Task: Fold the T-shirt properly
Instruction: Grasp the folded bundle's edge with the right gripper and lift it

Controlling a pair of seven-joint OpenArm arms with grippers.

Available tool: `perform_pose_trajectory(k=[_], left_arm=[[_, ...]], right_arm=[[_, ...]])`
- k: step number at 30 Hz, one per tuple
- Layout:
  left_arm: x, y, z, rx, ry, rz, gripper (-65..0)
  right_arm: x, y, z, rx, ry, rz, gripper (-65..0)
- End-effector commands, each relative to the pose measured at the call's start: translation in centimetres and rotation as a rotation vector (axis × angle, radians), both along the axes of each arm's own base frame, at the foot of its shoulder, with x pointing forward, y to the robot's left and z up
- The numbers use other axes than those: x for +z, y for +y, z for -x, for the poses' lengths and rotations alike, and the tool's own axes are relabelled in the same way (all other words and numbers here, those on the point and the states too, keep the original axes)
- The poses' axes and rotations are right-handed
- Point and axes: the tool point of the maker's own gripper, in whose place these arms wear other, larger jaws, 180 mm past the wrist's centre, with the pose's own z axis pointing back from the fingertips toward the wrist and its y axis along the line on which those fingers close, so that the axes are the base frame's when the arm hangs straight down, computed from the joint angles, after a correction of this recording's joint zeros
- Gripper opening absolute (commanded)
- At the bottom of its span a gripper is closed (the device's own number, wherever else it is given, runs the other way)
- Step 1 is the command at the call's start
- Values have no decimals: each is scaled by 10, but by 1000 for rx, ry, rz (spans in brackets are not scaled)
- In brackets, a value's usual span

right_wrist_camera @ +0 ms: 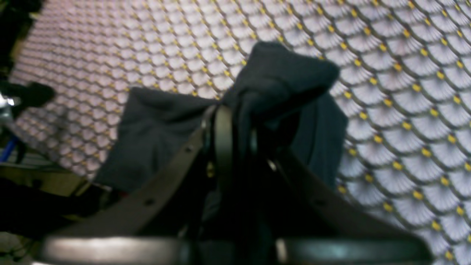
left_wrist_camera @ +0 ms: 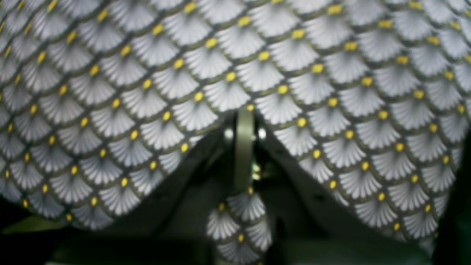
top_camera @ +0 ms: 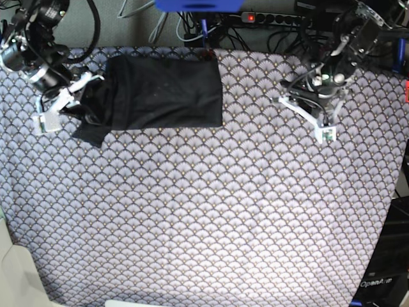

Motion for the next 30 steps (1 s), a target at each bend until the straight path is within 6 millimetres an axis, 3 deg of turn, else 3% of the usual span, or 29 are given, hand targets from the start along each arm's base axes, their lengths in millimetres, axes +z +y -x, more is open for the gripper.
perform_pose_trajectory(k=[1,17,20,27,30], left_arm=[[11,2,-9,-11,-47,-9,-650],[11,8,-10,-10,-51,-31,-650],[17,18,-16,25,-73,-35,-650],[17,43,-8,101,-68,-50,-650],[14,45,-1,103,-54,-55,-650]], right_arm=[[13,13,-5,18,-55,-55,-650],[15,112,1,284,-44,-192,-650],[21,130,0,337,-59,-213,-650],[27,151,0,382,-87,-265,-650],[19,154,3,398,-62,-270,-650]])
